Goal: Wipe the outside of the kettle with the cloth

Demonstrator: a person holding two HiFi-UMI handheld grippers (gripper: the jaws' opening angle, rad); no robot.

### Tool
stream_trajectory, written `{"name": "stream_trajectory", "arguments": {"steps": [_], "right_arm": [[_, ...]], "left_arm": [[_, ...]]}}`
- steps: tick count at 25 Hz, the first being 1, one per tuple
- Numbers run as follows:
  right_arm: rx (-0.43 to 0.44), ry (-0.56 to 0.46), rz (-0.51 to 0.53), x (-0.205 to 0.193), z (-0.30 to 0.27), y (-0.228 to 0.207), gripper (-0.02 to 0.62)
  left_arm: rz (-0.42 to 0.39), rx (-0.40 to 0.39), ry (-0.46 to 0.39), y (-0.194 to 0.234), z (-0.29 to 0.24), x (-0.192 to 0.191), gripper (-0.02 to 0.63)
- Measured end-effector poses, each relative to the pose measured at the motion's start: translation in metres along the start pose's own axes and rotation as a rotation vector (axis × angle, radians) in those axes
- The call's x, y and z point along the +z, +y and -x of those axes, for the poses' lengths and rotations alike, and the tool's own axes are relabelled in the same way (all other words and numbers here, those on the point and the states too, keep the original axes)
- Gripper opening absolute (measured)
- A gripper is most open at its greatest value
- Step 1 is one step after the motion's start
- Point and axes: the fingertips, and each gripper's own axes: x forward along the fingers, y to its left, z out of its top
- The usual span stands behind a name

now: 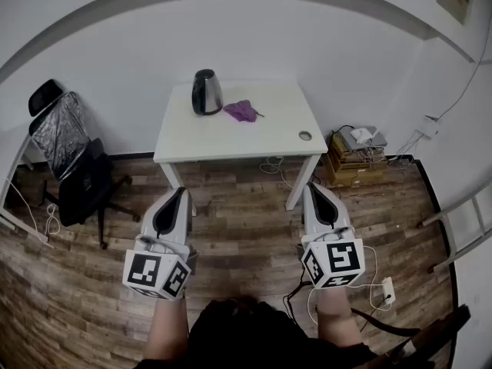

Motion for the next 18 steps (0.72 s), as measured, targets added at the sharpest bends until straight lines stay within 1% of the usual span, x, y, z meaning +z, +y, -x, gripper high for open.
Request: {"name": "stream_trajectory", "arguments": {"steps": [10,15,18], "right_arm": [[-0.014,0.013,-0.006,-0.005,-0.005,-0.004,0.0],[-0.033,0.016,-0.042,-0.007,-0.004,-0.008,0.0],[-0.031,0.003,-0.07,-0.008,-0.007,-0.007,0.0]], "left_arm": [[0.017,-0.014,0.002,0.007,-0.004,-0.003,0.003],[0.022,-0.028,0.001,0.011,-0.004,-0.004,0.003],[0.045,-0.039,0.001,0.019,-0.005,-0.007,0.003]]}}
